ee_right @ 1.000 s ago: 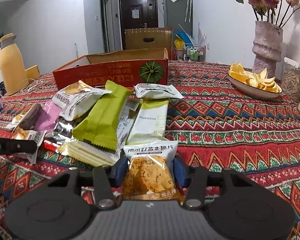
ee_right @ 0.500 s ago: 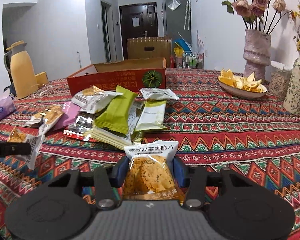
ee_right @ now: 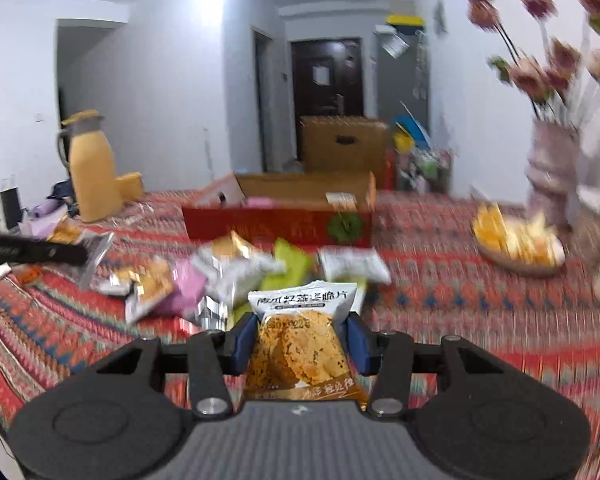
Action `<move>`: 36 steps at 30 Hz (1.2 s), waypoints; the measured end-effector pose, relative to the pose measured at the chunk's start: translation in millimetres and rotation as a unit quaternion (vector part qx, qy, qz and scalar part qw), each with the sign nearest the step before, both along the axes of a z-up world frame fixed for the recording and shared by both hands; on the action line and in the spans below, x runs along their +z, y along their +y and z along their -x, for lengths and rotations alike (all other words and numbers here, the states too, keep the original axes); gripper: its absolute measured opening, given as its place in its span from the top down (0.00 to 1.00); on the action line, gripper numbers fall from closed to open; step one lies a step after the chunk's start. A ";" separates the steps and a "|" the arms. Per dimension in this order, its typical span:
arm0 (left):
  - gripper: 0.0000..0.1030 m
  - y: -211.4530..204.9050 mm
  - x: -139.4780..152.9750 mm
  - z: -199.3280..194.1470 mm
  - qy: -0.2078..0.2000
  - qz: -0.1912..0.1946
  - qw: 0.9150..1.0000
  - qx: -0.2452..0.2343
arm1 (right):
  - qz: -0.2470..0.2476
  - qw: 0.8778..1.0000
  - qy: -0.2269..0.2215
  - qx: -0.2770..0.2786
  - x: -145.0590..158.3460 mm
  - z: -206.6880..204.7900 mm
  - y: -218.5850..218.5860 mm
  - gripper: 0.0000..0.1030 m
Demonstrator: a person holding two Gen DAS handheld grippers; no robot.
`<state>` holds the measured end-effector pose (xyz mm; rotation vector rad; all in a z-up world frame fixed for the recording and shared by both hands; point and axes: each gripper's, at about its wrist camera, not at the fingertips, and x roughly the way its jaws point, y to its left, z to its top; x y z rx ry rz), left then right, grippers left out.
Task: Organize snacks
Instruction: 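Carry both crisp packets into the orange box and open both tools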
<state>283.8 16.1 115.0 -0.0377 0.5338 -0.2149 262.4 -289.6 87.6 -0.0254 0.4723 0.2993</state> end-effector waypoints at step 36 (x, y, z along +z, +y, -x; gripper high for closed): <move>0.33 0.3 -71.1 -486.0 0.132 0.022 0.990 0.046 | -0.059 0.965 0.255 0.030 -57.4 -524.7 136.0 0.28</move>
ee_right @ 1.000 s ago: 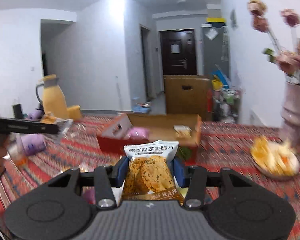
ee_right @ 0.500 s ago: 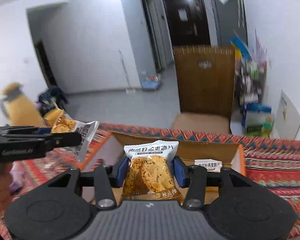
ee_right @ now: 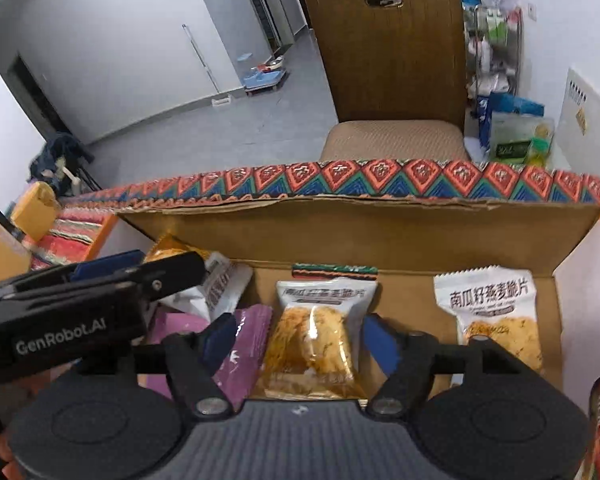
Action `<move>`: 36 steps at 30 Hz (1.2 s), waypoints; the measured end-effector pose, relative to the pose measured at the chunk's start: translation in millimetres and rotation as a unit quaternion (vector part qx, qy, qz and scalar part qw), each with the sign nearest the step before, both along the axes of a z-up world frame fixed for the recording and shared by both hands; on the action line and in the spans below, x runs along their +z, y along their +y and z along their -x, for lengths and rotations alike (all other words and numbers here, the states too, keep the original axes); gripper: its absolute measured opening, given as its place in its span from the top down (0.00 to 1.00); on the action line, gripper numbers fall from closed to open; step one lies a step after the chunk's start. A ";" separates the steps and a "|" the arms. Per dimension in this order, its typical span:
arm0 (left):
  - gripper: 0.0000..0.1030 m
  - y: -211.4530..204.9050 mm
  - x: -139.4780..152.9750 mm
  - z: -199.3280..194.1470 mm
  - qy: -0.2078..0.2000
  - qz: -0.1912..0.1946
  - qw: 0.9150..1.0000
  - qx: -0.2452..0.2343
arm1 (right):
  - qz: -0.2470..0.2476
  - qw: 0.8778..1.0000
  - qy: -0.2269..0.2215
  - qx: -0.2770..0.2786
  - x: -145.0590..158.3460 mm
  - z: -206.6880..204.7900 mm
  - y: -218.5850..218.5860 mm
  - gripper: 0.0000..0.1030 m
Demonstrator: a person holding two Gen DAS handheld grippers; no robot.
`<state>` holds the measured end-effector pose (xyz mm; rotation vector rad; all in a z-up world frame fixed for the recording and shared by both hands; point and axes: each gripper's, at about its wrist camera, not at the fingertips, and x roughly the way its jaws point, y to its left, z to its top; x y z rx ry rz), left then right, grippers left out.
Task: Organize snacks
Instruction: 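Carry both crisp packets into the orange box and open both tools, then withdraw both tools from the box back toward the snack pile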
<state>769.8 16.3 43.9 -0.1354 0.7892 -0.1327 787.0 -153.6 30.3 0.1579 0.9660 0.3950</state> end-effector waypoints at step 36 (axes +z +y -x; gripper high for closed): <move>0.01 10.5 242.6 467.3 -0.192 -0.072 0.978 -0.028 | 0.021 0.976 -0.218 -0.015 249.8 405.5 -128.4 0.00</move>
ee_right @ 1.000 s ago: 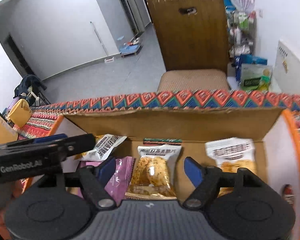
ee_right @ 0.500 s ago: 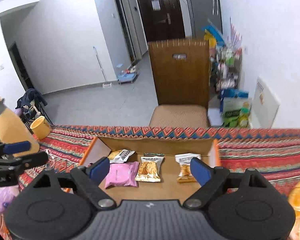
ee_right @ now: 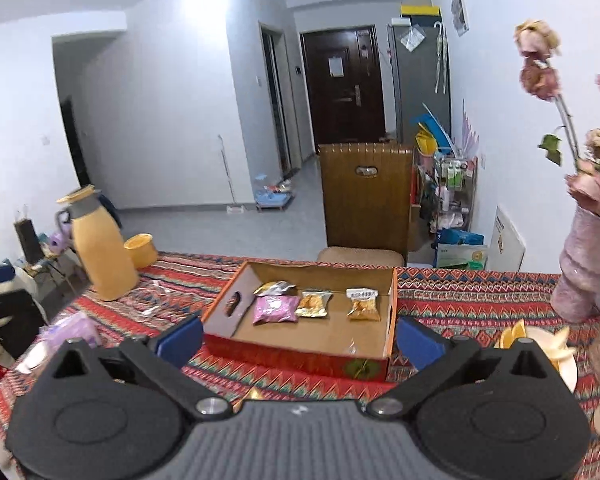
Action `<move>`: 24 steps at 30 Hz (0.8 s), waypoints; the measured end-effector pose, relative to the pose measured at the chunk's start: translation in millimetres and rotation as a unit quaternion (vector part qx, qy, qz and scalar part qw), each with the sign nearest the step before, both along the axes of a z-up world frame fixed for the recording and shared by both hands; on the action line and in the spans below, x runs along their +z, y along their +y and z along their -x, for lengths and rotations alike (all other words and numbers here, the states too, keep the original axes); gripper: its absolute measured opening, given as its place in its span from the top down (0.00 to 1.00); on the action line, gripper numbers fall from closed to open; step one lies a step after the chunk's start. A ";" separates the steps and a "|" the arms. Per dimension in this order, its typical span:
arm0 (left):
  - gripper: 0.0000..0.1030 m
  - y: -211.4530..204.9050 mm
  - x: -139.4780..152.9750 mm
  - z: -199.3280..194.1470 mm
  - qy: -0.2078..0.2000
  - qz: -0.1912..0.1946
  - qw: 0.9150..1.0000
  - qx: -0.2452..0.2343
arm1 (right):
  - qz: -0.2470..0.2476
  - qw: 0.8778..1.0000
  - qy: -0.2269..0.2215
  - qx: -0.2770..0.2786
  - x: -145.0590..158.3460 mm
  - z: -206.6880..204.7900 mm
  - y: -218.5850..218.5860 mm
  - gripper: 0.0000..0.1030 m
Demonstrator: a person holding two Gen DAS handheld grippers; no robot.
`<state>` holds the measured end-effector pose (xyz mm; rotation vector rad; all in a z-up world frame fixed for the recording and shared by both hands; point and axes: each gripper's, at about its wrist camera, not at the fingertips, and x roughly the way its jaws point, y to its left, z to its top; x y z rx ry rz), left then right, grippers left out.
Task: Organize snacks
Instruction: 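Withdraw both tools from the box back toward the snack pile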
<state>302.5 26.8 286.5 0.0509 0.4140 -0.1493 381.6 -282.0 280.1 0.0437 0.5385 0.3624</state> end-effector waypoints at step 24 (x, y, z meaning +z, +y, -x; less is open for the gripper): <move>0.00 9.3 -150.3 225.8 -0.120 -0.083 0.989 0.023 | 0.031 0.995 -0.089 -0.015 -176.2 259.5 -5.6 0.00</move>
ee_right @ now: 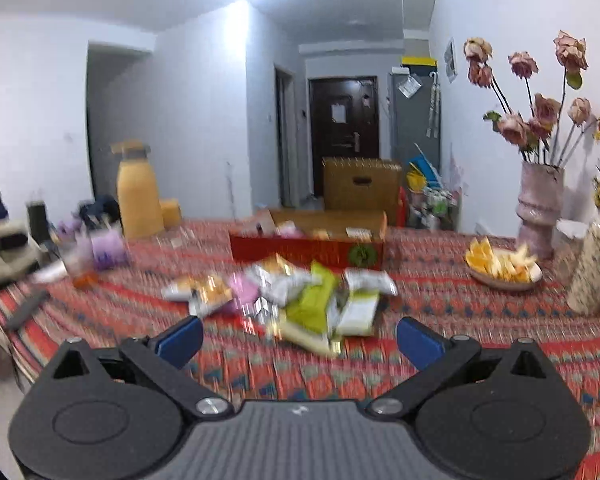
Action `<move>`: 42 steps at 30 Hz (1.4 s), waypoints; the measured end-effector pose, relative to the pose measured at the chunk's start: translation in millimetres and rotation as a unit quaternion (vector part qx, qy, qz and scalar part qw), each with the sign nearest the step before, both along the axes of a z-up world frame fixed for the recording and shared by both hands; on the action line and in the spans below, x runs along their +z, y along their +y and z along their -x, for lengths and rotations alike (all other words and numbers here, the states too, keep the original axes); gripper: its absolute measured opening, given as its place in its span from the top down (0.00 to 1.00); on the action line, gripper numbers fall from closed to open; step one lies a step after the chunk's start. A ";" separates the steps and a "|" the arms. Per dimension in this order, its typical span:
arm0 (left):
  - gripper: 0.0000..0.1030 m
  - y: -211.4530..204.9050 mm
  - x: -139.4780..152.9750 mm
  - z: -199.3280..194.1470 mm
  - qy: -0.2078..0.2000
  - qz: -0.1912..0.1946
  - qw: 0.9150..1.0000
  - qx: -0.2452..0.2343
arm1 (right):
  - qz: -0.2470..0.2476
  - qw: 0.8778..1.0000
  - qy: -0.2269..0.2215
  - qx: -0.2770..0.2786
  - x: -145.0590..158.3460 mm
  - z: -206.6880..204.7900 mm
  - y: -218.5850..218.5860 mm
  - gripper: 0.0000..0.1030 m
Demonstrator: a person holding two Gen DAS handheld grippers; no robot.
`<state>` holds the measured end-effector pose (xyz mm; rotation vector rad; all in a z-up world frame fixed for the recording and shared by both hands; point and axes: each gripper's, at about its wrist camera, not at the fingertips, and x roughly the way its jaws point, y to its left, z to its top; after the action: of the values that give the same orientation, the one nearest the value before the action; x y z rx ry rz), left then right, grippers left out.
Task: Organize snacks
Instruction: 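Withdraw both tools from the box back toward the snack pile, then grasp a crisp packet with the left tool while the right tool grasps a white packet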
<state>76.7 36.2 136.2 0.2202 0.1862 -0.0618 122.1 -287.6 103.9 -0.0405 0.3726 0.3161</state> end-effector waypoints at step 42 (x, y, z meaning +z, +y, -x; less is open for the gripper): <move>0.23 -26.8 -136.0 -292.0 0.203 0.024 0.976 -0.074 | 0.003 0.995 0.095 -0.041 -57.2 -244.9 110.1 0.24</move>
<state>368.7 9.3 0.2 0.1711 0.5758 -0.2610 366.9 -177.4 46.7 -0.0019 0.5619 0.2382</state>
